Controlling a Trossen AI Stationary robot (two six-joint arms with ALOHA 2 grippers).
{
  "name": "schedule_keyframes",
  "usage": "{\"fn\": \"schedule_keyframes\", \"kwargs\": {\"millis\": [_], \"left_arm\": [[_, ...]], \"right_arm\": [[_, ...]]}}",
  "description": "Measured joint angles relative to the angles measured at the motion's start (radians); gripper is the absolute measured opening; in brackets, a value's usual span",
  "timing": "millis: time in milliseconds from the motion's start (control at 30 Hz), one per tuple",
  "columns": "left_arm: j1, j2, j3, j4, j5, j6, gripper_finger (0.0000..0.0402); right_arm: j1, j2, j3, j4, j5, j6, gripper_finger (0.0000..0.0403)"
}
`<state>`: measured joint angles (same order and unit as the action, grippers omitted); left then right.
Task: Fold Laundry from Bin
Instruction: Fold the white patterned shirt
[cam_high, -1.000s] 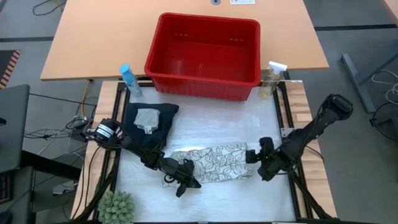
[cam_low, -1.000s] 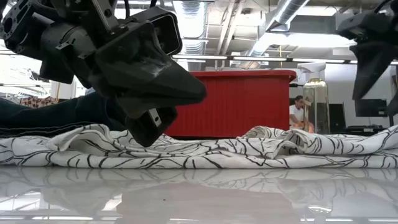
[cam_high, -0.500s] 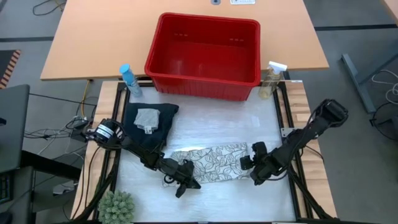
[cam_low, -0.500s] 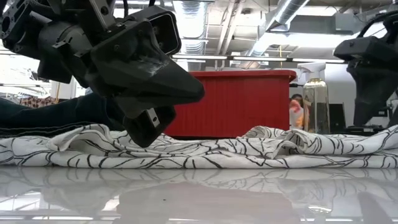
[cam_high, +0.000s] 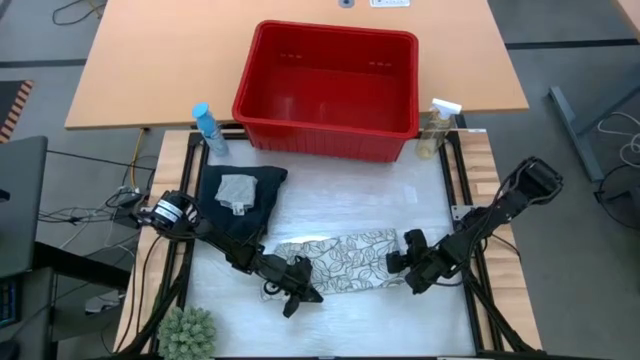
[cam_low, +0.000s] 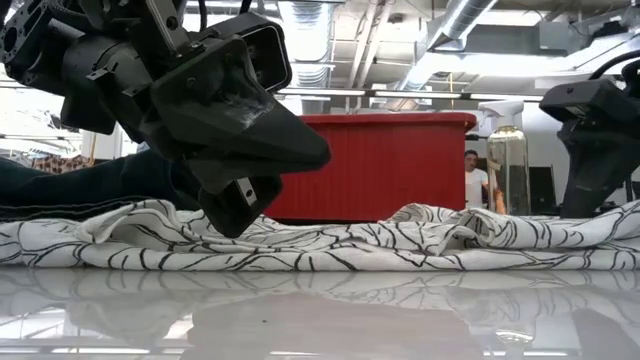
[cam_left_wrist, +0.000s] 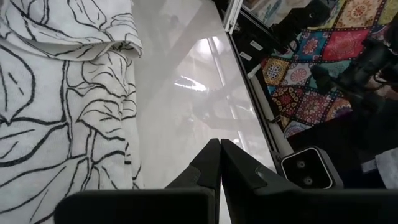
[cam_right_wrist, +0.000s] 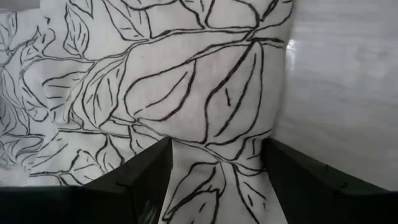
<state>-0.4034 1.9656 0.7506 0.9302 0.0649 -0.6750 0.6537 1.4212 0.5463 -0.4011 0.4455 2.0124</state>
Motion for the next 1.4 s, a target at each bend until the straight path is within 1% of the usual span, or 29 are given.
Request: {"fn": "schedule_keyframes", "kwargs": {"millis": [100, 200, 367, 533, 600, 833, 933, 1033, 1100, 1167, 1233, 1400], "left_arm": [[0.000, 0.000, 0.000, -0.001, -0.009, -0.001, 0.0000], [0.000, 0.000, 0.000, -0.001, -0.009, -0.001, 0.0000], [0.000, 0.000, 0.000, -0.007, -0.012, 0.000, 0.0000], [0.000, 0.000, 0.000, -0.007, -0.024, 0.009, 0.0000], [0.000, 0.000, 0.000, -0.007, -0.024, 0.009, 0.0000], [0.000, 0.000, 0.000, -0.008, -0.027, 0.009, 0.0000], [0.000, 0.000, 0.000, -0.013, -0.027, 0.011, 0.0000], [0.000, 0.000, 0.000, -0.029, -0.028, 0.012, 0.0000], [0.001, 0.000, 0.000, -0.034, -0.028, 0.015, 0.0000], [0.002, 0.000, 0.000, -0.037, -0.030, 0.016, 0.0000], [0.003, 0.000, 0.000, -0.042, -0.039, 0.016, 0.0000], [0.005, 0.000, 0.000, -0.042, -0.051, 0.016, 0.0000]], "right_arm": [[0.009, -0.002, 0.003, -0.003, -0.003, -0.007, 0.0281], [0.035, -0.031, 0.013, -0.017, 0.033, 0.003, 0.0281], [0.034, -0.099, 0.038, -0.160, 0.108, 0.054, 0.0282], [0.015, -0.101, 0.037, -0.188, 0.102, 0.048, 0.0282], [0.004, -0.079, 0.037, -0.190, 0.072, 0.033, 0.0282], [-0.010, 0.005, 0.031, -0.066, 0.041, -0.045, 0.0282], [-0.013, 0.036, 0.022, 0.032, 0.038, -0.074, 0.0282], [-0.016, 0.045, 0.025, 0.045, 0.028, -0.079, 0.0275], [-0.022, 0.049, 0.024, 0.041, 0.013, -0.079, 0.0258], [-0.025, 0.050, 0.024, 0.030, -0.008, -0.082, 0.0228], [-0.030, 0.050, 0.023, 0.024, -0.017, -0.083, 0.0189], [-0.042, 0.049, 0.022, 0.017, -0.049, -0.080, 0.0069]]}}
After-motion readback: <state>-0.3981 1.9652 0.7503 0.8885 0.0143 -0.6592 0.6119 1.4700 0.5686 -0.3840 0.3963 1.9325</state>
